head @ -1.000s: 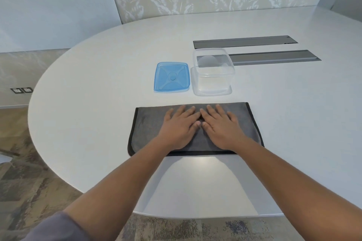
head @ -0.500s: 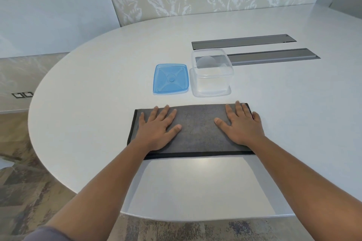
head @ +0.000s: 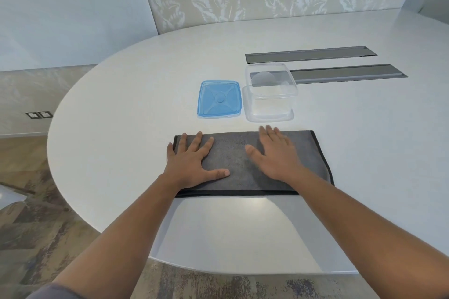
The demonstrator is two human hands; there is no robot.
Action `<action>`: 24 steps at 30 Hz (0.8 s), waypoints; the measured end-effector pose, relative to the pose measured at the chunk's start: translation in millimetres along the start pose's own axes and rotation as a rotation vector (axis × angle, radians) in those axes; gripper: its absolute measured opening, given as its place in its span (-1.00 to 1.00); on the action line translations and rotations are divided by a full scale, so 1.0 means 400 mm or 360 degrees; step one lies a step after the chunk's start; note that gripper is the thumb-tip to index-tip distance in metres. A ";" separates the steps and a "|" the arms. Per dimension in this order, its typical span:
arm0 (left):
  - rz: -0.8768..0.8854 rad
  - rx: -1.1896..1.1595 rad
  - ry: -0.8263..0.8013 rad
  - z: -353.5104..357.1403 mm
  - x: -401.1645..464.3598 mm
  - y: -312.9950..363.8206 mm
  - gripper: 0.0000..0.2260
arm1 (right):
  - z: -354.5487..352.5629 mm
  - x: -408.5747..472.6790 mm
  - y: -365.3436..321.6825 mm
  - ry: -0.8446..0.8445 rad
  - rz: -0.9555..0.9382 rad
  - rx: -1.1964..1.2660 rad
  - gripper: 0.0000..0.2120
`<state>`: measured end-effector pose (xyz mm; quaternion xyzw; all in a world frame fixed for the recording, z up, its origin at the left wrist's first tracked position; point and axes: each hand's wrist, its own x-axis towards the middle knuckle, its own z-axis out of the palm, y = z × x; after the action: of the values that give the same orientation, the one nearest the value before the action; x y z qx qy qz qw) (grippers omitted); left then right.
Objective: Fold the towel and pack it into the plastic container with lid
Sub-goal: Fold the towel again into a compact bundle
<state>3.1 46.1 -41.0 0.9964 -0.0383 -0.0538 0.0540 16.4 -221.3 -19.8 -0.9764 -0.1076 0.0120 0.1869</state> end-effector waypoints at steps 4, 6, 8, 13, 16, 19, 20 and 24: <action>-0.0172 -0.0229 0.0239 0.003 -0.003 -0.001 -0.12 | 0.025 0.007 -0.095 0.0054 -0.0073 0.0750 -0.28; -0.0261 -0.0389 0.0423 0.007 -0.004 -0.008 -0.28 | 0.033 0.009 -0.128 0.0084 -0.0009 0.0932 -0.31; -0.0308 -0.0507 0.0500 0.008 -0.004 -0.016 -0.38 | 0.038 0.010 -0.155 0.0073 0.0069 0.1091 -0.33; -0.0285 -0.0306 0.0309 0.001 0.001 -0.016 -0.31 | 0.054 0.012 -0.185 -0.0037 0.0030 0.1254 -0.31; -0.0318 -0.0191 0.0183 -0.004 -0.003 -0.005 -0.10 | 0.058 0.015 -0.184 -0.0079 0.0003 0.1176 -0.32; -0.0360 -0.0244 0.0199 -0.013 -0.005 -0.002 -0.06 | 0.056 0.020 -0.183 -0.0123 0.0021 0.1136 -0.34; -0.0384 -0.0302 0.0224 -0.019 -0.002 -0.003 -0.08 | 0.056 0.021 -0.183 -0.0126 0.0025 0.1136 -0.34; -0.0601 -0.0947 0.0405 -0.058 0.028 -0.021 -0.19 | 0.060 0.023 -0.185 -0.0105 0.0061 0.1164 -0.36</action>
<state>17.4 55.7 -20.1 0.9253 0.1704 0.0527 0.3346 8.5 -143.6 -14.6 -0.8460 -0.0839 0.0845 0.5197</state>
